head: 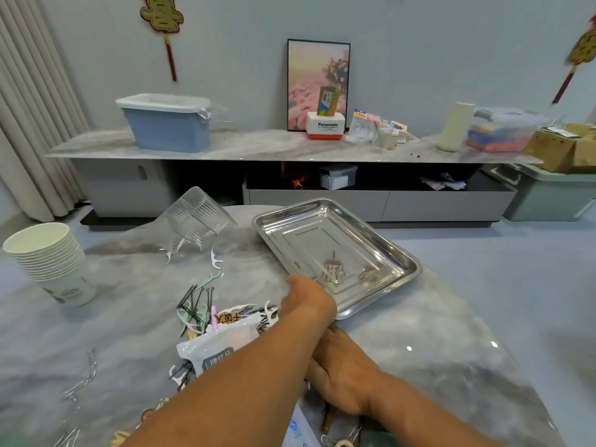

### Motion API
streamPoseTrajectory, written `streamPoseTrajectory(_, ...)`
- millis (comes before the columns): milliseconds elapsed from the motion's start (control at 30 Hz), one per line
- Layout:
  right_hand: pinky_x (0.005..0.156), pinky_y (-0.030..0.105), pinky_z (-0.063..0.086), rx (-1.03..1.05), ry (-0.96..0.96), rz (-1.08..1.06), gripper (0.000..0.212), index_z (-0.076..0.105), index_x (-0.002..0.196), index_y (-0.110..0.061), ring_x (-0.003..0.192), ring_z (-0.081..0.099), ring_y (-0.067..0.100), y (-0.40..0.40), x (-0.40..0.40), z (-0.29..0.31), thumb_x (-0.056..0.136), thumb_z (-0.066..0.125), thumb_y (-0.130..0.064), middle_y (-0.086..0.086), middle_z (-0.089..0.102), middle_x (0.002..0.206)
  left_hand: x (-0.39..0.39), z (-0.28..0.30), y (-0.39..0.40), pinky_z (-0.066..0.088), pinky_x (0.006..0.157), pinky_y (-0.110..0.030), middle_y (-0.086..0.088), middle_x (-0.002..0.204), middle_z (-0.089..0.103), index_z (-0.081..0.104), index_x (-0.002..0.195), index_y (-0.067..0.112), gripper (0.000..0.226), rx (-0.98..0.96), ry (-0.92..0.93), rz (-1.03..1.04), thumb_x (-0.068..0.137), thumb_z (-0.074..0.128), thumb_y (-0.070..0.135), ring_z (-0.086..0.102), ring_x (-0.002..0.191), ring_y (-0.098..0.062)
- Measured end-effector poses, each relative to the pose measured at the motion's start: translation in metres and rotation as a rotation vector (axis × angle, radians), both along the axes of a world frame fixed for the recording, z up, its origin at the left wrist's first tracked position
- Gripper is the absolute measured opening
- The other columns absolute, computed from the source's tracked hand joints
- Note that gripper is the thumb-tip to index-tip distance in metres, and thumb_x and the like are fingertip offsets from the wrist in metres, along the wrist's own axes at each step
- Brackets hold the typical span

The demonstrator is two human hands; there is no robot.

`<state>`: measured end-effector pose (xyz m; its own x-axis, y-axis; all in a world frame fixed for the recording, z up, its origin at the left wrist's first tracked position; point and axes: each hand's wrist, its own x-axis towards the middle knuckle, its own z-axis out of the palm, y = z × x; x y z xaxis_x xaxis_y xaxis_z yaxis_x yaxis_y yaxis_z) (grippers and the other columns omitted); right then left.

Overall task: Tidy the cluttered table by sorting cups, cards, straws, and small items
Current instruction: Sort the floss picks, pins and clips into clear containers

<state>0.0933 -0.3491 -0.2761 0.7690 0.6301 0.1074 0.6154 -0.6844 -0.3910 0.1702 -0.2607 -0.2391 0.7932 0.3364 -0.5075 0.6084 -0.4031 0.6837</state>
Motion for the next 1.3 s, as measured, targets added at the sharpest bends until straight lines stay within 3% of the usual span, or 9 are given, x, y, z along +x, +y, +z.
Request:
streamPoseTrajectory(100, 0.113, 0.035, 0.032, 0.024, 0.039, -0.028, 0.034, 0.058, 0.117, -0.022, 0.121, 0.048, 0.013, 0.003, -0.001, 0.003, 0.100, 0.032, -0.035, 0.000, 0.060, 0.128, -0.007, 0.005, 0.015, 0.048, 0.102, -0.045, -0.012, 0.131, 0.059, 0.041, 0.137, 0.012, 0.061, 0.127, -0.106, -0.181, 0.085, 0.069, 0.030, 0.057, 0.118, -0.036)
streamPoseTrajectory(200, 0.103, 0.034, 0.033, 0.060, 0.103, -0.050, 0.034, 0.053, 0.123, -0.034, 0.121, 0.044, 0.005, 0.008, 0.000, 0.006, 0.095, 0.034, -0.034, -0.008, 0.054, 0.135, -0.028, 0.024, 0.042, 0.048, 0.099, -0.042, -0.009, 0.132, 0.057, 0.047, 0.136, 0.016, 0.053, 0.213, -0.226, -0.251, 0.089, 0.066, 0.033, 0.054, 0.121, -0.034)
streamPoseTrajectory(367, 0.124, 0.028, 0.006, -0.107, 0.356, -0.149, 0.053, 0.026, 0.161, -0.029, 0.155, 0.010, 0.007, 0.022, -0.006, 0.029, 0.108, 0.029, -0.032, -0.010, 0.017, 0.168, -0.085, 0.032, 0.117, 0.047, 0.099, -0.042, -0.010, 0.128, 0.059, 0.039, 0.147, 0.021, 0.063, 0.289, -0.306, -0.129, 0.089, 0.064, 0.027, 0.054, 0.121, -0.032)
streamPoseTrajectory(533, 0.101, 0.038, 0.044, 0.006, 0.098, -0.511, 0.042, 0.062, 0.128, -0.027, 0.123, 0.055, 0.021, 0.053, -0.047, 0.066, 0.098, 0.047, -0.052, -0.003, 0.063, 0.128, -0.143, 0.032, 0.162, 0.053, 0.089, -0.041, -0.010, 0.127, 0.055, 0.034, 0.148, 0.022, 0.071, 0.235, -0.200, -0.133, 0.085, 0.067, 0.028, 0.060, 0.106, -0.031)
streamPoseTrajectory(700, 0.103, 0.043, 0.042, -0.287, 0.442, -0.556, 0.076, 0.046, 0.129, -0.032, 0.117, 0.060, 0.021, 0.069, -0.083, 0.094, 0.070, 0.061, -0.077, -0.007, 0.062, 0.125, -0.175, 0.035, 0.159, 0.053, 0.077, -0.032, 0.003, 0.120, 0.060, 0.025, 0.146, 0.025, 0.071, 0.231, -0.102, -0.332, 0.089, 0.066, 0.034, 0.062, 0.096, -0.020)
streamPoseTrajectory(833, 0.086, 0.033, 0.053, -0.032, 0.669, -0.601, 0.077, 0.048, 0.127, -0.026, 0.101, 0.063, 0.015, 0.067, -0.089, 0.096, 0.066, 0.084, -0.054, -0.008, 0.059, 0.111, -0.182, 0.031, 0.148, 0.058, 0.083, -0.038, 0.003, 0.112, 0.062, 0.034, 0.137, 0.019, 0.064, 0.009, -0.116, -0.209, 0.087, 0.073, 0.030, 0.063, 0.096, -0.020)
streamPoseTrajectory(1000, 0.078, 0.030, 0.061, 0.332, 0.779, -0.601, 0.035, 0.069, 0.105, -0.019, 0.083, 0.074, 0.014, 0.069, -0.080, 0.108, 0.076, 0.087, -0.028, -0.001, 0.077, 0.095, -0.176, 0.038, 0.151, 0.059, 0.087, -0.047, -0.003, 0.106, 0.072, 0.047, 0.124, 0.016, 0.063, -0.351, -0.189, 0.060, 0.076, 0.086, 0.028, 0.072, 0.092, -0.026)
streamPoseTrajectory(1167, 0.063, 0.023, 0.054, 0.632, 0.741, -0.623, 0.032, 0.069, 0.115, -0.016, 0.076, 0.069, 0.015, 0.060, -0.057, 0.143, 0.086, 0.081, -0.023, 0.003, 0.076, 0.098, -0.156, 0.072, 0.144, 0.061, 0.082, -0.043, -0.015, 0.095, 0.077, 0.072, 0.109, 0.006, 0.030, -0.842, -0.089, 0.097, 0.086, 0.077, 0.024, 0.076, 0.082, -0.030)
streamPoseTrajectory(1300, 0.078, 0.035, 0.061, 0.591, 0.941, -0.509, 0.037, 0.070, 0.115, -0.016, 0.087, 0.076, 0.023, 0.039, -0.045, 0.164, 0.088, 0.076, -0.041, 0.008, 0.078, 0.102, -0.117, 0.091, 0.134, 0.059, 0.079, -0.053, -0.019, 0.097, 0.076, 0.069, 0.112, 0.005, 0.031, -0.963, -0.139, 0.239, 0.086, 0.077, 0.020, 0.075, 0.085, -0.037)
